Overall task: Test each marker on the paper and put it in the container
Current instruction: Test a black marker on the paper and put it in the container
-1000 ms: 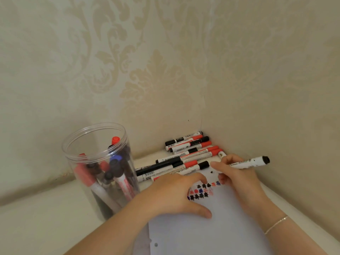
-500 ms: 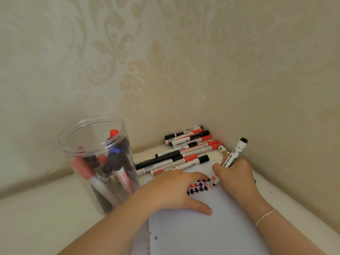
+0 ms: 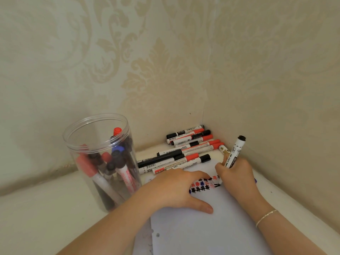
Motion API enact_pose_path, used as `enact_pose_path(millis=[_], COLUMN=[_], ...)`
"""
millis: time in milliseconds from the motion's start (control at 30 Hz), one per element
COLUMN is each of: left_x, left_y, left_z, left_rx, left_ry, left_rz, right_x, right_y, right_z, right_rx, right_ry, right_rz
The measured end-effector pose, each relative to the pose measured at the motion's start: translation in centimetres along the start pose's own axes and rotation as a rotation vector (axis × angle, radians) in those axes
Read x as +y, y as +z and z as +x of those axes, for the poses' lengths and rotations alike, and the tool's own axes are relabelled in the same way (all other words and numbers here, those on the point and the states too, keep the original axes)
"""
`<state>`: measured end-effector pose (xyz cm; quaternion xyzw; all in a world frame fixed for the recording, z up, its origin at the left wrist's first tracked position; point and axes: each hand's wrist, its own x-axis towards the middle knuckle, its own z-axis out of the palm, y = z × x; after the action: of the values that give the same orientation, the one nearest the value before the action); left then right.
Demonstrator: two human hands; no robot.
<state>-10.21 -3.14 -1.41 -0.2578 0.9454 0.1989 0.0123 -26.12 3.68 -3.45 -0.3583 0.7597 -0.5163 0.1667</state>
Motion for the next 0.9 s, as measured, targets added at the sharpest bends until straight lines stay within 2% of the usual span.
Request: enact_pose_path(millis=[167,700,833,900], left_x=[-0.1,0.1,0.3,0.2], left_y=[0.0,-0.2,-0.5,-0.7], left_z=[0.0,-0.2,-0.3,-0.3], left_rx=[0.002,-0.018,-0.046,-0.072], left_ry=[0.004,-0.012,-0.026,-0.066], left_rz=[0.004,0.009,0.002,-0.085], right_x=[0.0,-0.1,-0.1,-0.3], right_y=[-0.3,-0.1,-0.8,-1.2], right_z=[0.1,0.0,0.1,0.0], right_rx=[0.000,-0.020,-0.017,-0.042], right_ry=[0.042,0.017,-0.004,-0.049], right_rz=[0.091,0.002,0.298,0.415])
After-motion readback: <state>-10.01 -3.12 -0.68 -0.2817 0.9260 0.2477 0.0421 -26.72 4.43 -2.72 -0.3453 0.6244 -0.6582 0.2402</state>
